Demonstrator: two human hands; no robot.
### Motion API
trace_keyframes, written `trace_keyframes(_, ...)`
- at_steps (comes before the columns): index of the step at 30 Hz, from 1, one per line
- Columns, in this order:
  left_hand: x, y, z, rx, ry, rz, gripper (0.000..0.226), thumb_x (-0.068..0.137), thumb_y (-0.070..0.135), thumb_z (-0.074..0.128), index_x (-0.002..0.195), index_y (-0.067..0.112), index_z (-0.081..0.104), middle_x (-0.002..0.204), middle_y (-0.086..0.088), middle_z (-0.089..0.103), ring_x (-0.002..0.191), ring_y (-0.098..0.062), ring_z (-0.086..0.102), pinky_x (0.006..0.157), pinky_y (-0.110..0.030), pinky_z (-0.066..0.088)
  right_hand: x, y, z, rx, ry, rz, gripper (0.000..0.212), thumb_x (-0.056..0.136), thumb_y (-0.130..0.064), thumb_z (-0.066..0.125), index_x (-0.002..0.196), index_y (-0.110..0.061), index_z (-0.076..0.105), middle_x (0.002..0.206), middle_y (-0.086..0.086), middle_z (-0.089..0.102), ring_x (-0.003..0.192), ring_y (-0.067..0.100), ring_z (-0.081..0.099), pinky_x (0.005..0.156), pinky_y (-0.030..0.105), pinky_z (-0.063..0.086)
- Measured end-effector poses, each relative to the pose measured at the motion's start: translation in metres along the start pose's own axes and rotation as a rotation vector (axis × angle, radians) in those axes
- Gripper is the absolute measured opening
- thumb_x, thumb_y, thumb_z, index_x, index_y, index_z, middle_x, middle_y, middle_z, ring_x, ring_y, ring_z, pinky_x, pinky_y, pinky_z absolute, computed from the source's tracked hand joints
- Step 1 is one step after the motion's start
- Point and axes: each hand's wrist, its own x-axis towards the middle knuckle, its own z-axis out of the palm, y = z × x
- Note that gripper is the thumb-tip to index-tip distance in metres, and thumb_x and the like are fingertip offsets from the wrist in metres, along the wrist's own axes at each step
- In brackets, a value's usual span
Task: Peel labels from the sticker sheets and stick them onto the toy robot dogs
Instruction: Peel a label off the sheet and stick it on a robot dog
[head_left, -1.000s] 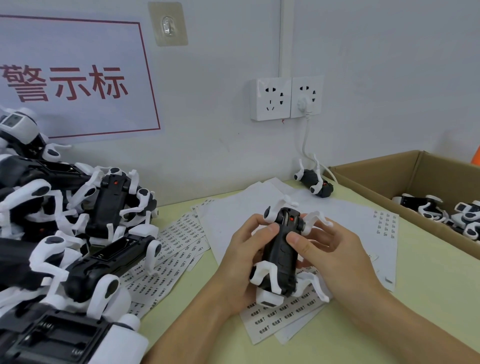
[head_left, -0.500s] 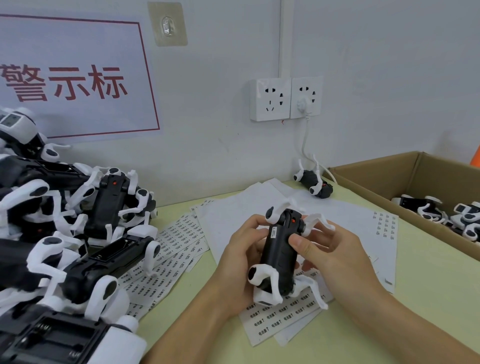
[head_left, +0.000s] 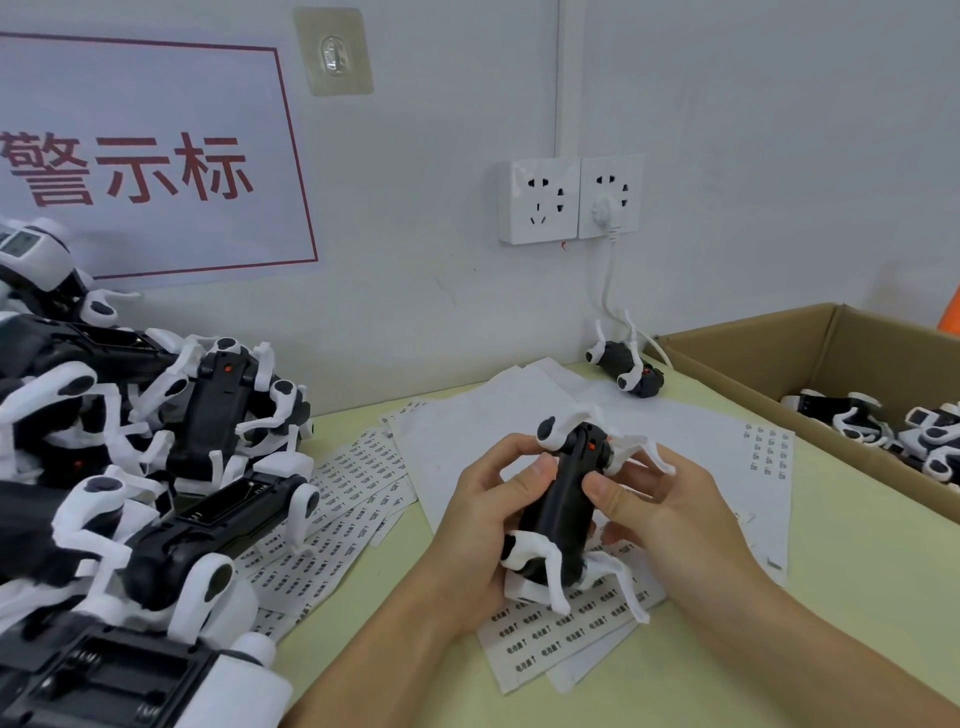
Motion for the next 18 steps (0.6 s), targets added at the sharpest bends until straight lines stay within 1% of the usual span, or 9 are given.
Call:
trace_keyframes(1, 0.000, 0.000, 0.001, -0.009, -0.004, 0.004, 0.021, 0.085, 0.030, 0.064, 0.102, 0.021, 0.073, 0.104, -0.021, 0.071, 0.086, -0.038, 0.068, 0.073, -0.042, 0.057, 0.001, 0.000, -0.001, 0.030, 0.002, 0.019, 0.013, 0.092, -0.010, 0.067, 0.099, -0.020, 0.072, 0.096, 0.000, 0.078, 0.080, 0.020, 0.073, 0.067, 0.033, 0.055)
trace_keyframes(3, 0.000, 0.001, 0.003, -0.033, -0.015, 0.004, 0.026, 0.085, 0.029, 0.060, 0.103, 0.025, 0.078, 0.107, -0.015, 0.073, 0.090, -0.034, 0.070, 0.074, -0.040, 0.059, 0.003, 0.001, -0.003, 0.102, 0.002, 0.063, 0.014, 0.092, -0.009, 0.067, 0.104, -0.015, 0.071, 0.099, 0.006, 0.078, 0.092, 0.029, 0.073, 0.081, 0.046, 0.057)
trace_keyframes(5, -0.001, 0.003, 0.004, -0.059, -0.018, -0.008, 0.030, 0.083, 0.028, 0.060, 0.107, 0.023, 0.078, 0.109, -0.017, 0.073, 0.092, -0.033, 0.071, 0.070, -0.038, 0.060, 0.005, 0.002, -0.004, 0.164, 0.016, 0.099, 0.017, 0.090, -0.010, 0.069, 0.106, -0.010, 0.071, 0.100, 0.011, 0.077, 0.096, 0.034, 0.073, 0.091, 0.052, 0.054)
trace_keyframes(8, -0.001, 0.005, 0.004, -0.059, -0.018, -0.023, 0.042, 0.083, 0.031, 0.061, 0.120, 0.011, 0.065, 0.106, -0.019, 0.070, 0.088, -0.034, 0.068, 0.070, -0.036, 0.057, 0.007, 0.003, -0.007, 0.158, 0.104, 0.088, 0.024, 0.083, -0.017, 0.076, 0.105, -0.009, 0.071, 0.097, 0.010, 0.078, 0.095, 0.031, 0.073, 0.088, 0.045, 0.055)
trace_keyframes(10, -0.001, 0.004, 0.005, -0.040, 0.012, -0.020, 0.049, 0.082, 0.034, 0.061, 0.122, 0.005, 0.058, 0.105, -0.017, 0.065, 0.089, -0.033, 0.063, 0.074, -0.037, 0.051, 0.009, 0.001, -0.009, 0.163, 0.169, 0.064, 0.031, 0.079, -0.019, 0.079, 0.107, -0.009, 0.069, 0.093, 0.009, 0.078, 0.090, 0.026, 0.075, 0.078, 0.035, 0.054)
trace_keyframes(12, 0.000, 0.002, 0.005, -0.041, 0.028, -0.006, 0.051, 0.081, 0.038, 0.065, 0.120, 0.006, 0.057, 0.106, -0.017, 0.061, 0.091, -0.032, 0.059, 0.075, -0.039, 0.050, 0.010, 0.000, -0.010, 0.200, 0.216, 0.054, 0.039, 0.078, -0.019, 0.081, 0.113, -0.014, 0.065, 0.090, 0.009, 0.078, 0.083, 0.023, 0.076, 0.072, 0.032, 0.054)
trace_keyframes(15, 0.001, 0.002, 0.004, -0.052, 0.036, 0.017, 0.066, 0.068, 0.042, 0.082, 0.120, 0.010, 0.058, 0.109, -0.019, 0.064, 0.091, -0.033, 0.064, 0.077, -0.040, 0.057, 0.011, 0.000, -0.009, 0.247, 0.249, 0.065, 0.038, 0.081, -0.017, 0.079, 0.115, -0.023, 0.063, 0.086, 0.007, 0.078, 0.073, 0.018, 0.075, 0.074, 0.031, 0.054)
trace_keyframes(17, 0.002, 0.001, 0.004, -0.075, 0.061, 0.027, 0.083, 0.056, 0.049, 0.094, 0.121, 0.010, 0.060, 0.113, -0.022, 0.066, 0.097, -0.035, 0.067, 0.079, -0.042, 0.058, 0.010, 0.001, -0.008, 0.260, 0.248, 0.082, 0.031, 0.084, -0.017, 0.077, 0.114, -0.019, 0.066, 0.086, 0.005, 0.078, 0.074, 0.017, 0.075, 0.078, 0.031, 0.054)
trace_keyframes(18, 0.002, 0.001, 0.004, -0.087, 0.074, 0.033, 0.085, 0.057, 0.055, 0.092, 0.120, 0.008, 0.062, 0.116, -0.022, 0.067, 0.103, -0.036, 0.068, 0.082, -0.043, 0.058, 0.010, 0.001, -0.008, 0.261, 0.246, 0.093, 0.028, 0.086, -0.019, 0.076, 0.112, -0.015, 0.068, 0.087, 0.004, 0.079, 0.076, 0.016, 0.076, 0.082, 0.032, 0.054)
